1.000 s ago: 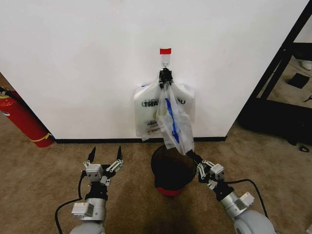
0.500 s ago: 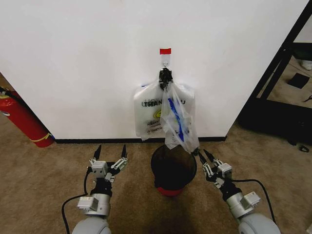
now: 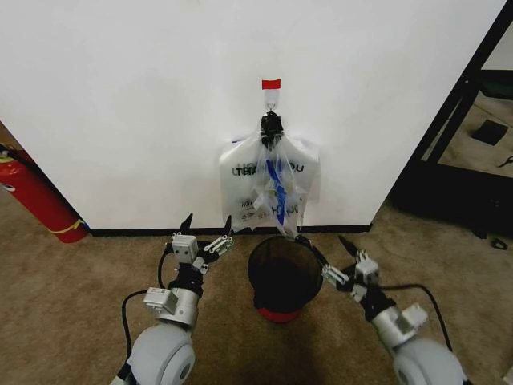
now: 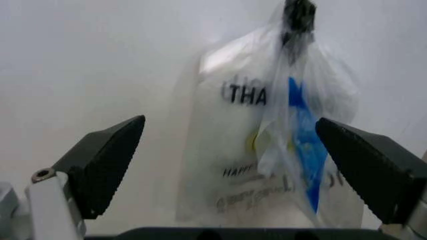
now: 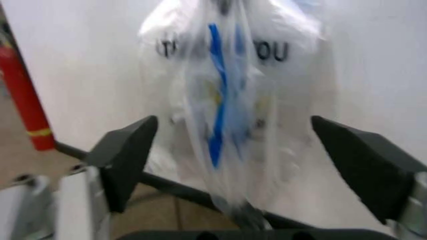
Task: Pick up the garbage bag from the wall and place it over the trash bin.
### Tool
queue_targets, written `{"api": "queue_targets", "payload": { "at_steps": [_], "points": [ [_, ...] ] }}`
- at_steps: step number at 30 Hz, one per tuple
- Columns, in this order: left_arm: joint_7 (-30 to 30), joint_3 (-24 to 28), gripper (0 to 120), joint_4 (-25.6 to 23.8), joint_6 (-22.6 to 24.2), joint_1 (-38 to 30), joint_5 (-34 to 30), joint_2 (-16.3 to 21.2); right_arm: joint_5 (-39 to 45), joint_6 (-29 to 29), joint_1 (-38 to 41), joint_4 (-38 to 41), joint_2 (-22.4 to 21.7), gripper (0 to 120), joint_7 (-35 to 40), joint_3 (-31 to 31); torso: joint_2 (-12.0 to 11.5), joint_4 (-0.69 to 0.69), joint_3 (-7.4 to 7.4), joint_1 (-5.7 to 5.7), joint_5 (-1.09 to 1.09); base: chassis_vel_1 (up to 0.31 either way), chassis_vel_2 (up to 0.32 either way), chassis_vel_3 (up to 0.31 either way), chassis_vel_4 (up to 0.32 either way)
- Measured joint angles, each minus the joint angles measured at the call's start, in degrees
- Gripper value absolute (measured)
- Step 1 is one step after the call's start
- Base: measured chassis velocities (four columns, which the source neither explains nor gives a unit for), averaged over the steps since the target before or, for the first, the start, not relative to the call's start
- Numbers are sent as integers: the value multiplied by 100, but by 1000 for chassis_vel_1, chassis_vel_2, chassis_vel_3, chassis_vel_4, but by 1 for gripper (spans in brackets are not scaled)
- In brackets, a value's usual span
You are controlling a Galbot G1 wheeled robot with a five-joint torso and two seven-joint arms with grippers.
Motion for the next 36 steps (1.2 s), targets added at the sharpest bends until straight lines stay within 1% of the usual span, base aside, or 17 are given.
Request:
{"api": "queue_targets", "payload": {
  "at_steps": [2,3,4,5,7,8,10,15,20,23,27,30,36],
  "points": [
    [8,-73,100,0,-83,214,119,-74,312,-181,618,-195,-137,98,-61,-439,0,3,0,0,2,0,0,0,0],
    [8,-73,100,0,-83,214,119,-74,312,-181,618,-195,-137,98,-61,-439,0,3,0,0,2,0,0,0,0],
    [10,-102,100,0,-108,271,149,-95,401,-238,784,-241,-155,99,-66,-561,0,2,0,0,2,0,0,0,0],
    [12,-146,100,0,-144,354,188,-132,574,-358,1120,-333,-168,100,-58,-805,0,2,0,0,1,0,0,0,0],
    [13,-161,100,0,-155,382,200,-146,654,-419,1275,-382,-164,100,-47,-926,0,2,0,0,0,0,0,0,0],
    [16,-203,100,4,-190,456,239,-189,777,-541,1657,-565,-111,100,6,-1211,0,2,0,0,0,0,0,0,0],
    [17,-225,100,13,-213,491,264,-224,795,-583,1924,-747,-16,100,77,-1393,0,2,0,0,1,0,0,0,0],
    [25,-245,100,59,-255,537,283,-279,786,-591,2227,-1051,165,100,286,-1551,0,-1,0,0,1,0,0,0,0],
    [29,-231,100,129,-281,532,290,-298,720,-594,2437,-1322,178,98,387,-1653,0,-2,0,0,1,0,0,0,0],
    [31,-229,100,137,-282,516,290,-305,724,-611,2597,-1489,197,95,423,-1763,0,-2,0,0,0,0,0,0,0],
    [32,-257,100,140,-288,524,287,-307,747,-635,2812,-1654,266,93,473,-1930,0,0,0,0,0,0,0,0,0],
    [34,-295,100,140,-297,545,282,-309,749,-653,3082,-1799,353,90,544,-2123,0,0,0,0,1,0,0,0,0],
    [36,-354,100,139,-313,567,271,-311,782,-691,3351,-1963,450,83,708,-2221,0,1,0,0,1,0,0,0,0]
  ]
}}
